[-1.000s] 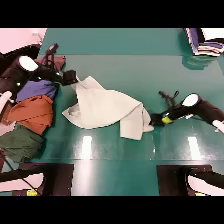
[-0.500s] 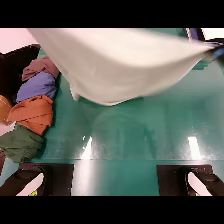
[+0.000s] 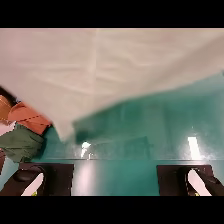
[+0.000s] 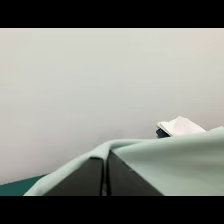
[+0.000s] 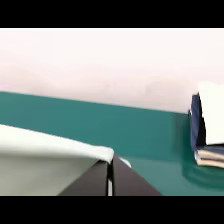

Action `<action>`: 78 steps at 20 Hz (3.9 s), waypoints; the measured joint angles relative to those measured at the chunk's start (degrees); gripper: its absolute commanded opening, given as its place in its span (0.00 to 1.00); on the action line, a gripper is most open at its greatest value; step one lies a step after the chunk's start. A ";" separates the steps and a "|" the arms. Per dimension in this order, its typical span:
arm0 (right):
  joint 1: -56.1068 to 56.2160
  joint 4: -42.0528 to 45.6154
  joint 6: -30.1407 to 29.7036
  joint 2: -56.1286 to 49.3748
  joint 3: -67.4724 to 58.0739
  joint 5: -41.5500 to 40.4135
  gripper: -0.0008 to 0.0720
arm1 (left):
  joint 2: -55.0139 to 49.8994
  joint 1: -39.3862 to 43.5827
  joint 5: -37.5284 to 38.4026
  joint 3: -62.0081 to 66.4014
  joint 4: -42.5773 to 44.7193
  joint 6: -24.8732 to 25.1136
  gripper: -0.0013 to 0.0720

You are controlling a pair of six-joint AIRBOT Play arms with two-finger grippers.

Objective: Fold the shirts.

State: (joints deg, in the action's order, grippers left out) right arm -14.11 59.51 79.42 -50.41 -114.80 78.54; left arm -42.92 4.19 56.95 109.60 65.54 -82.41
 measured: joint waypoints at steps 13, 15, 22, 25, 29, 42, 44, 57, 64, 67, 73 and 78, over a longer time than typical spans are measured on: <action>14.23 16.94 3.15 -29.88 14.58 4.81 0.03 | -37.40 6.71 12.90 -16.44 0.35 0.04 0.05; 14.95 18.18 3.45 -33.81 15.28 4.00 0.03 | -42.16 6.78 8.92 -18.69 0.46 0.20 0.06; 15.32 18.49 3.76 -39.98 16.00 2.05 0.53 | -47.98 3.93 1.86 -20.13 0.37 0.13 0.69; 13.31 14.51 3.15 -39.10 16.31 4.15 0.53 | -46.18 -0.44 7.21 -19.93 0.52 -0.24 0.69; 9.38 7.72 1.79 -31.67 23.28 5.70 0.53 | -37.68 -6.21 12.39 -30.25 1.46 -0.22 0.69; 6.21 3.26 1.01 -8.33 53.57 2.25 0.53 | -19.78 -1.70 5.14 -72.52 -2.19 0.02 0.66; 6.19 3.98 1.01 -6.64 56.11 2.19 0.53 | -19.56 -1.25 4.02 -73.61 -2.69 -0.04 0.07; -15.30 12.22 -0.55 -0.44 85.61 4.68 0.69 | -14.56 -0.72 2.34 -72.72 -2.97 -0.15 0.05; -15.69 8.85 -0.94 -5.73 89.53 3.23 0.46 | -14.23 -0.72 2.05 -72.52 -2.99 -0.11 0.05; -11.04 7.93 -1.05 -8.87 89.85 1.55 0.06 | -14.21 -0.72 2.10 -72.46 -2.97 -0.11 0.05; -0.85 9.07 -0.94 -5.31 82.66 -2.54 0.03 | -9.70 -0.70 4.90 -63.84 0.70 -1.81 0.05; 4.07 7.50 0.55 3.34 57.35 -0.28 0.03 | -1.60 -0.72 7.02 -40.15 5.09 -4.24 0.05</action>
State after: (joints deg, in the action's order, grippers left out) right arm -10.04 67.00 79.96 -47.07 -57.45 78.26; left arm -44.51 3.46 63.96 69.45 70.63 -86.65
